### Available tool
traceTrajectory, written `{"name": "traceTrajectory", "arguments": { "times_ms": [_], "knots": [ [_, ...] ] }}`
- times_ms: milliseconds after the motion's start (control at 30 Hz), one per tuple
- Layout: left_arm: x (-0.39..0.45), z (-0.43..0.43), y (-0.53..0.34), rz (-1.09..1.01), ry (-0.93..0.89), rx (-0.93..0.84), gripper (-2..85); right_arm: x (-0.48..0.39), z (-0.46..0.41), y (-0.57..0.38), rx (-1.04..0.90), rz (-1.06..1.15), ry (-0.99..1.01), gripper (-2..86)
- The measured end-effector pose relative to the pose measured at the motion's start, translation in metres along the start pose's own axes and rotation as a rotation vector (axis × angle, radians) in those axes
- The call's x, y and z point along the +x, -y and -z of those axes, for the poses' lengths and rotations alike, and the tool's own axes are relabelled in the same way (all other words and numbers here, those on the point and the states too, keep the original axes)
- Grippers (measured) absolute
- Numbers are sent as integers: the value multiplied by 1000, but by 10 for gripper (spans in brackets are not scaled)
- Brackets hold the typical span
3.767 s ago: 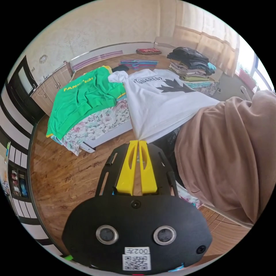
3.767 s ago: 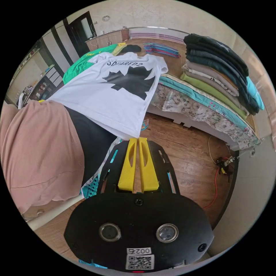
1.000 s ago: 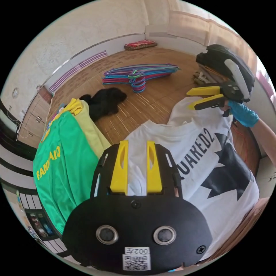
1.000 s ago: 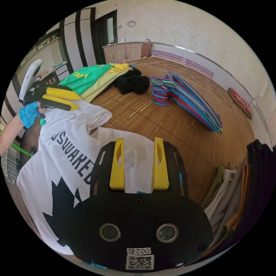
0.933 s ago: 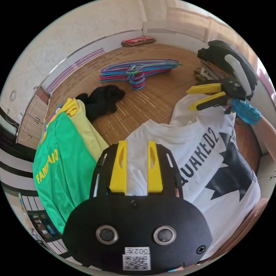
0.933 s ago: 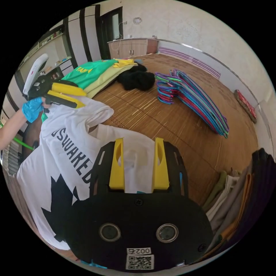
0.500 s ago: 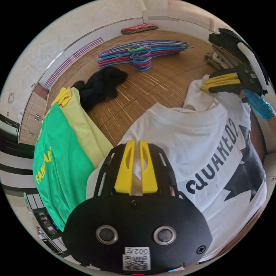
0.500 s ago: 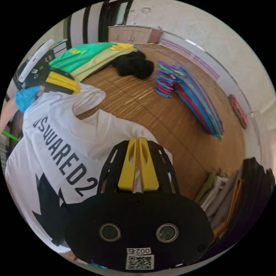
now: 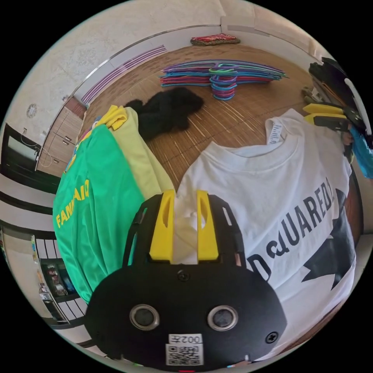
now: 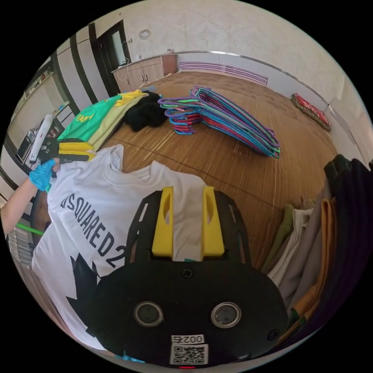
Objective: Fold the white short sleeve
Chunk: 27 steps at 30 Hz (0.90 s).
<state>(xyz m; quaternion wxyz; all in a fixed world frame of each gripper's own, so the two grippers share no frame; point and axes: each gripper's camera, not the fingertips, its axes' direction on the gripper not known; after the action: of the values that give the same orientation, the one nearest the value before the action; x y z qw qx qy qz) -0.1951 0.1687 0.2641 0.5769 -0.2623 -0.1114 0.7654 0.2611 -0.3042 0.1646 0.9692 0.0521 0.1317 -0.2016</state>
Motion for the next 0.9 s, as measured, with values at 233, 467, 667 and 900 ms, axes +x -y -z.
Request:
{"name": "traceTrajectory", "arguments": {
  "times_ms": [233,467,667,900],
  "knots": [
    [-1,-28,14,8,43,-70,66,26,-56,13,-140,-39,12,117],
    [12,-35,16,-45,118,-76,44,29,-43,-10,6,-15,24,6],
    [10,-4,-5,40,185,86,6,27,-8,-39,190,-5,-93,10],
    [1,7,-8,64,250,110,-13,47,-39,-40,31,-49,-79,61]
  ]
}}
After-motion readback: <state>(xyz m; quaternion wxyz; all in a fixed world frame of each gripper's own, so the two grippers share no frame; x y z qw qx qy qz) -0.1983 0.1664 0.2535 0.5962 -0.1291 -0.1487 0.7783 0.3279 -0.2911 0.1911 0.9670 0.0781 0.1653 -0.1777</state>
